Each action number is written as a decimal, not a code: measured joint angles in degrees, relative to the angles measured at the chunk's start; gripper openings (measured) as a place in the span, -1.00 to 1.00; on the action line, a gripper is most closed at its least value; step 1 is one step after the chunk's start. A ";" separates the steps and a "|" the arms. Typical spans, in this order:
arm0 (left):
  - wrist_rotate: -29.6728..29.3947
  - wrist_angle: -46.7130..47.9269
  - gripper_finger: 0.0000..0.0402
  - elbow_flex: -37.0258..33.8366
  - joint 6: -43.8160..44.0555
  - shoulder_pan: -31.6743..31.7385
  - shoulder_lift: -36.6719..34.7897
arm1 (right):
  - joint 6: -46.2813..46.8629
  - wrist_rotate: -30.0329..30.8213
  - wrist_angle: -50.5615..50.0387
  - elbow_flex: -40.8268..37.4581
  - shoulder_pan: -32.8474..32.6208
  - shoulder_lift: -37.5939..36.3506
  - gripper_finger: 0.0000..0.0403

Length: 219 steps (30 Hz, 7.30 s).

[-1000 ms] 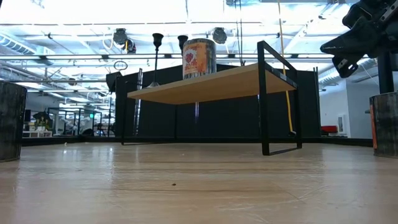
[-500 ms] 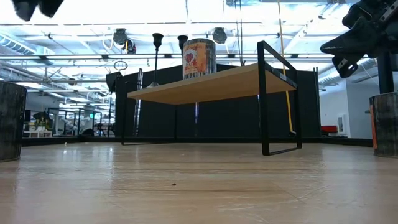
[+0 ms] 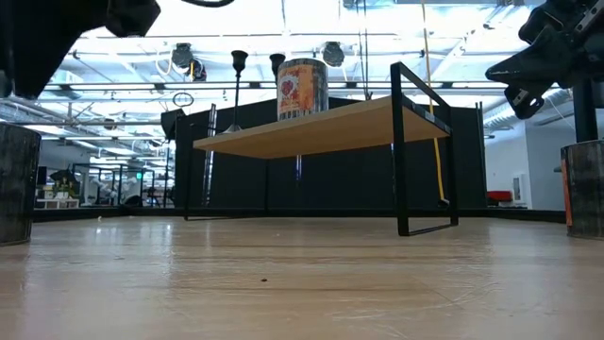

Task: Pick & Place candle stick holders
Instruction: Put the brown scented candle on the shelf

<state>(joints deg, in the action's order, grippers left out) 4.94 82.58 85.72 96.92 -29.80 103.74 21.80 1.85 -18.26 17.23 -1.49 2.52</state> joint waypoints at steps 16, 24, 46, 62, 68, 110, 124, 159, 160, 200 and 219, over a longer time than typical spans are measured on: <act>0.94 -6.57 -0.43 -6.51 -2.23 -0.02 -0.04 | 0.48 0.02 0.02 0.00 -0.01 0.02 -1.00; 0.97 -15.19 -0.96 -10.71 -5.03 0.00 -0.43 | 2.57 -0.03 0.02 0.00 0.01 0.00 -1.00; -6.51 -15.22 -0.99 4.03 -19.03 3.66 -10.72 | -1.81 -4.14 20.40 0.04 0.00 6.23 -1.00; -7.14 -11.50 -1.00 26.72 -37.01 9.97 -2.81 | -10.01 -19.18 41.66 7.14 -0.16 39.93 -0.99; -6.10 -10.71 -1.00 33.13 -41.09 10.23 1.75 | -17.90 -21.45 27.77 18.48 -0.93 47.90 -0.80; -5.97 -10.15 -1.00 35.79 -54.59 6.68 5.62 | -14.80 -12.25 20.31 52.17 -11.33 84.22 0.75; -7.75 -9.56 -1.00 35.79 -57.42 6.42 5.60 | -11.68 -12.49 20.14 55.39 -11.25 89.78 0.77; -10.94 -12.09 -1.00 35.79 -61.27 5.50 5.68 | -8.70 -14.03 29.23 55.28 -11.72 93.90 0.77; -11.03 -12.19 -1.00 35.79 -61.08 5.33 5.70 | -8.19 -14.14 29.16 55.24 -11.76 93.92 0.77; -15.71 -13.13 -1.00 35.79 -60.48 4.20 5.60 | -9.24 -15.52 33.77 53.42 -11.31 94.05 0.77; -18.00 -13.90 -1.00 35.90 -61.96 4.54 5.57 | -7.85 -17.10 33.92 53.53 -10.39 94.07 0.96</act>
<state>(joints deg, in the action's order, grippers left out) -13.06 68.67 121.62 34.96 -25.26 109.32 13.95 -15.26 15.66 70.76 -11.88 96.60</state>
